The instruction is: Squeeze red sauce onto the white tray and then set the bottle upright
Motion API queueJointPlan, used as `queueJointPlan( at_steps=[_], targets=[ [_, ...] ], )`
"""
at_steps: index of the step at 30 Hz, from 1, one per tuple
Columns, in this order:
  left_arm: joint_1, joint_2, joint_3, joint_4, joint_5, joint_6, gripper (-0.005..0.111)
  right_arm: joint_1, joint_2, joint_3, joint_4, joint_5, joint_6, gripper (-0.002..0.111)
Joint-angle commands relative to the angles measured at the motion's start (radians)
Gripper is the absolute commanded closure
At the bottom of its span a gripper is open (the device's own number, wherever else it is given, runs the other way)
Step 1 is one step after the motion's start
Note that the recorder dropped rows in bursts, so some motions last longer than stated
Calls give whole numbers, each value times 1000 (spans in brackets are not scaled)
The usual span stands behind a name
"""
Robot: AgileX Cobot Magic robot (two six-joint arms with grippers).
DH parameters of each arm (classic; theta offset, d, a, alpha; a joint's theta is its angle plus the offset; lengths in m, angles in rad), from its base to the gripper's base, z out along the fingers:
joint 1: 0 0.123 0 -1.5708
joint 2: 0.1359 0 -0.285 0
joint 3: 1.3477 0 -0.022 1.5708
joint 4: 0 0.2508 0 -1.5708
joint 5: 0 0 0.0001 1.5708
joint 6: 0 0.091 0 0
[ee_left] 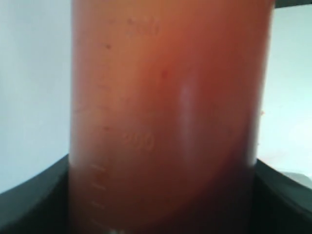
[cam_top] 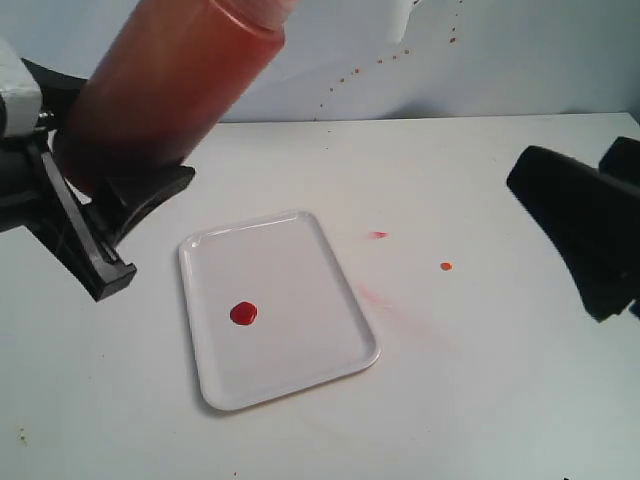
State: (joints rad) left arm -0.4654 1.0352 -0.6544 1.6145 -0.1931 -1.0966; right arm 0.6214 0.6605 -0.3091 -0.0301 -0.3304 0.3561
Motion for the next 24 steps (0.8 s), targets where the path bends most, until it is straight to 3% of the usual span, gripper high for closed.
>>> queueJointPlan(
  at_steps=[1,6,11,19,24],
  targets=[
    [-5,-1,-3,-212,-210,117,107,54,65,4,-166,-105,78,3],
    [-5,15,-3,-392,-433,156,107,58,215,4,-247,-266,78,3],
    [-5,54,-1,-394,-507,156,107,58,327,4,-408,-526,97,3],
    [-5,188,-1,-394,-653,164,107,58,383,4,-388,-670,94,3],
    [-5,271,-1,-440,-831,212,107,58,383,4,-378,-648,48,3]
  ],
)
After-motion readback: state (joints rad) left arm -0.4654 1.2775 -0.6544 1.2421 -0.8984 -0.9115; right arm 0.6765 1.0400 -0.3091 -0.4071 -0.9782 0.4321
